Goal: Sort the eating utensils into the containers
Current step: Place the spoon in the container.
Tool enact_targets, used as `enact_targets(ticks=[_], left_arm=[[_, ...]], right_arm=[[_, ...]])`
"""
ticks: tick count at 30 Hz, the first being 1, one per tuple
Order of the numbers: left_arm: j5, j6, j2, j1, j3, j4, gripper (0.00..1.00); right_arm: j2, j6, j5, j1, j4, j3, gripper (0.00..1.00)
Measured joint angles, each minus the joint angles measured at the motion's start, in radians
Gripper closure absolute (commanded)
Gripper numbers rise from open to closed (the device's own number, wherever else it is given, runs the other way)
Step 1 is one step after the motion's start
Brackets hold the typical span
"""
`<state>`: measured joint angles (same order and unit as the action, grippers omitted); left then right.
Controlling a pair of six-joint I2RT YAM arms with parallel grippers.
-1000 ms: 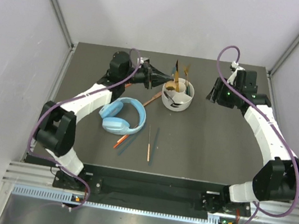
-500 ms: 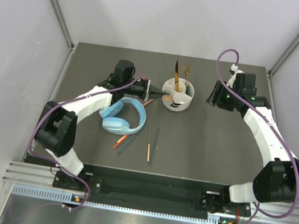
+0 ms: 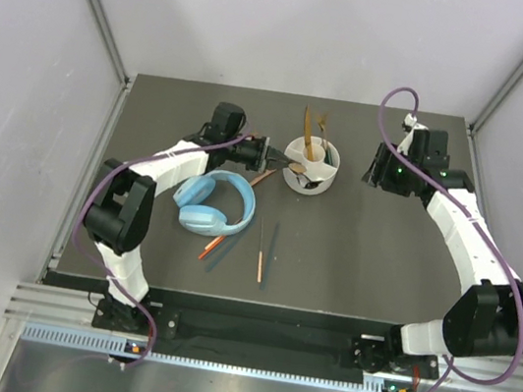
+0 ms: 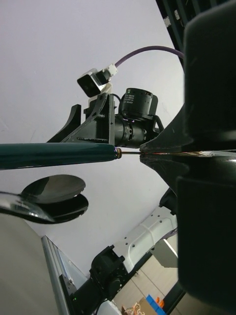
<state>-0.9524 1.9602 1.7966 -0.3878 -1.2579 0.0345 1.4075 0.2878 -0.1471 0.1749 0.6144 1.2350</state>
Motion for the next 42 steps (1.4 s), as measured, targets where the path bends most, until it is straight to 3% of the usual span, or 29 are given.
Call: enact_targets(ticks=[31,35,42], left_arm=[[0.000,-0.230,0.229,0.030,-0.198,0.195,1.00],[0.000,-0.269,0.278,0.029,-0.265,0.237,0.88],[-0.006,-0.305,0.328,0.026,-0.302,0.274,0.77]], right_arm=[[0.000,-0.007,0.004,-0.001,0.004,-0.020,0.41],[0.000,-0.007,0.003,-0.002,0.003,-0.020,0.41],[0.000,-0.008,0.003,-0.009,0.003,-0.020,0.41]])
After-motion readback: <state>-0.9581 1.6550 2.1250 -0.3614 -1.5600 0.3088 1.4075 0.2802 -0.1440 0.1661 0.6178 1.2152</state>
